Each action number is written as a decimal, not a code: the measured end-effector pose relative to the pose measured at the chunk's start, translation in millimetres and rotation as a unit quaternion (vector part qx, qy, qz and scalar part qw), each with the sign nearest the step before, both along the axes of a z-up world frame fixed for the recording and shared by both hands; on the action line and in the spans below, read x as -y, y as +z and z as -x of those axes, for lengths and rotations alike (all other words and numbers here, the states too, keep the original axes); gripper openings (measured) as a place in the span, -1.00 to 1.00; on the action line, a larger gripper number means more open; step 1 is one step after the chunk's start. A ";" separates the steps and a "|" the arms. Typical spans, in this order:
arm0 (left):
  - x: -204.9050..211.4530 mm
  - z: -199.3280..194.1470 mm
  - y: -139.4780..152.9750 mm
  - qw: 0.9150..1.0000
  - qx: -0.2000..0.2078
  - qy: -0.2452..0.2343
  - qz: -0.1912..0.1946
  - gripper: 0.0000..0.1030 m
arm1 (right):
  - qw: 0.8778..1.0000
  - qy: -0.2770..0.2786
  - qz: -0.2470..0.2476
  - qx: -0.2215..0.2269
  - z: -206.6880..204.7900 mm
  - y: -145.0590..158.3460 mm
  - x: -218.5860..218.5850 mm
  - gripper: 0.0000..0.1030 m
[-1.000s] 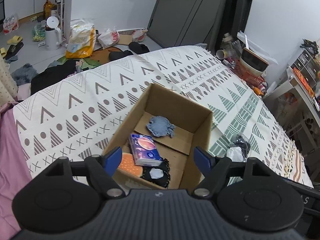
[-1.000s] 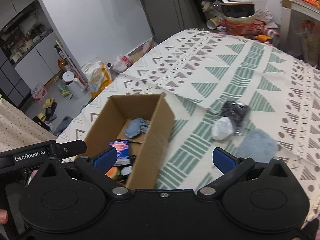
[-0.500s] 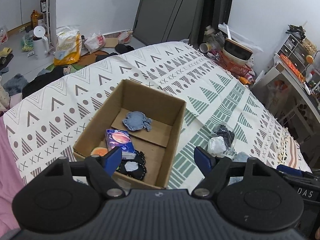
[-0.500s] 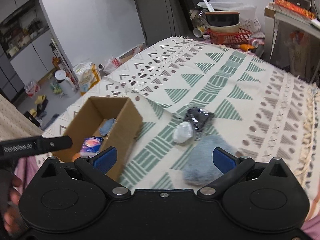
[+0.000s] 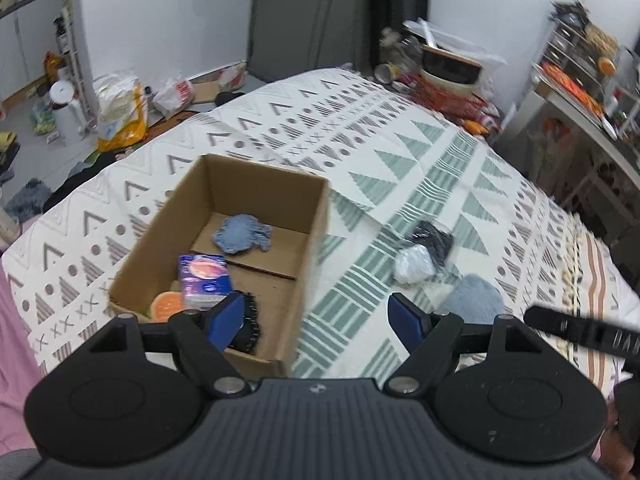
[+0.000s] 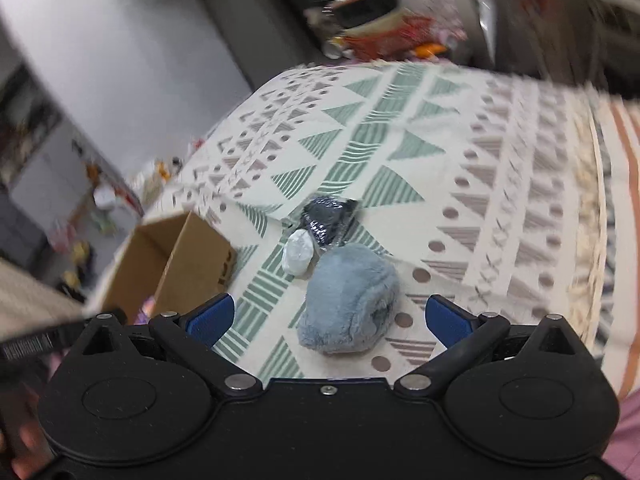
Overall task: Organize soft objects
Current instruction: 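Withdraw both tools and move the right tool toward the grey fluffy plush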
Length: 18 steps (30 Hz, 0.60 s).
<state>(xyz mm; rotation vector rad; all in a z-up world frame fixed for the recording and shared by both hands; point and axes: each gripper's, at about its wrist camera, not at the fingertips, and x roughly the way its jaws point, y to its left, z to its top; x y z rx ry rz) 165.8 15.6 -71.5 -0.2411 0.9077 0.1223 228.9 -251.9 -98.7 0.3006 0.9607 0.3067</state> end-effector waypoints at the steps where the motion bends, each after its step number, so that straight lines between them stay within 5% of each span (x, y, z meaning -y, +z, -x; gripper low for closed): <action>1: 6.9 -1.4 0.1 1.000 0.001 -0.007 0.000 0.51 | 1.000 -0.005 -0.009 -0.008 -1.8 -2.1 5.7 1.00; 18: 102.9 -39.6 -25.0 0.999 -0.010 -0.031 -0.009 0.50 | 0.989 -0.100 -0.078 -0.076 -21.6 -42.4 75.0 0.94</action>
